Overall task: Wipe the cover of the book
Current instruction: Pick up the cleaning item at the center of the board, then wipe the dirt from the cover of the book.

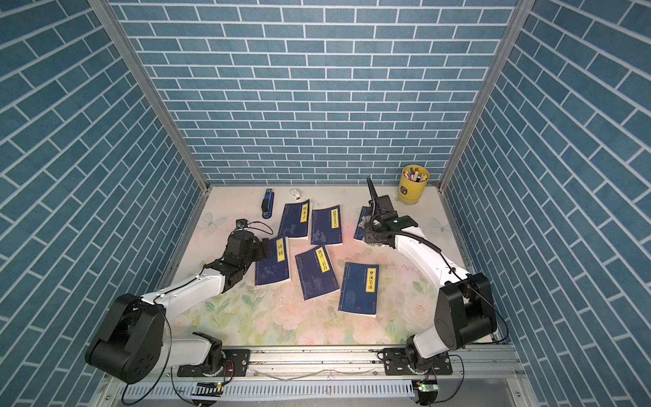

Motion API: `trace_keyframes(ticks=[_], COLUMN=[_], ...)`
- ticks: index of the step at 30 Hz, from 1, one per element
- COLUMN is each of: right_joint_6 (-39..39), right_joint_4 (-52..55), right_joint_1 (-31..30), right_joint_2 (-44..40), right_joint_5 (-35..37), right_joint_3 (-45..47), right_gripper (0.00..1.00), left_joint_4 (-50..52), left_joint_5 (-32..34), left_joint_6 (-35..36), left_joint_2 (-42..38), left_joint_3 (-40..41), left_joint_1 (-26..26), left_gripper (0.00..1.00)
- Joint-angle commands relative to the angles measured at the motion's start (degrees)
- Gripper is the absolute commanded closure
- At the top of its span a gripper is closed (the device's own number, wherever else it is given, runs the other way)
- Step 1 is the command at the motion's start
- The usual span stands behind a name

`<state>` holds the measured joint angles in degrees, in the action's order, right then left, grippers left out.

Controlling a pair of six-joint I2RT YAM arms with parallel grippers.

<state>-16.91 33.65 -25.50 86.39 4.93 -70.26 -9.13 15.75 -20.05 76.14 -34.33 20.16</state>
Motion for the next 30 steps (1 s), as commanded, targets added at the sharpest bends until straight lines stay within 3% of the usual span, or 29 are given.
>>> trace_keyframes(ticks=[1, 14, 22, 30], right_joint_6=[3.3, 4.2, 2.9, 3.0], right_joint_4=[1.9, -0.1, 0.3, 5.1], right_joint_1=[-3.7, -18.5, -21.4, -22.4], right_joint_2=[2.9, 28.0, 40.9, 54.1], right_joint_5=[-3.9, -15.3, -22.2, -26.0], right_joint_3=[-4.5, -30.9, -44.0, -57.4], right_gripper=[0.98, 1.00, 1.00, 1.00], left_joint_4=[2.8, 4.2, 2.0, 0.0], left_joint_5=[0.9, -5.3, -10.0, -10.7], left_joint_6=[-0.9, -4.4, -8.4, -10.6], left_joint_2=[0.2, -4.2, -7.8, -6.9], left_joint_3=[-2.0, 0.4, 4.1, 4.4], left_joint_1=[-0.2, -8.4, -14.5, -15.1], left_gripper=[0.00, 0.00, 0.00, 0.00])
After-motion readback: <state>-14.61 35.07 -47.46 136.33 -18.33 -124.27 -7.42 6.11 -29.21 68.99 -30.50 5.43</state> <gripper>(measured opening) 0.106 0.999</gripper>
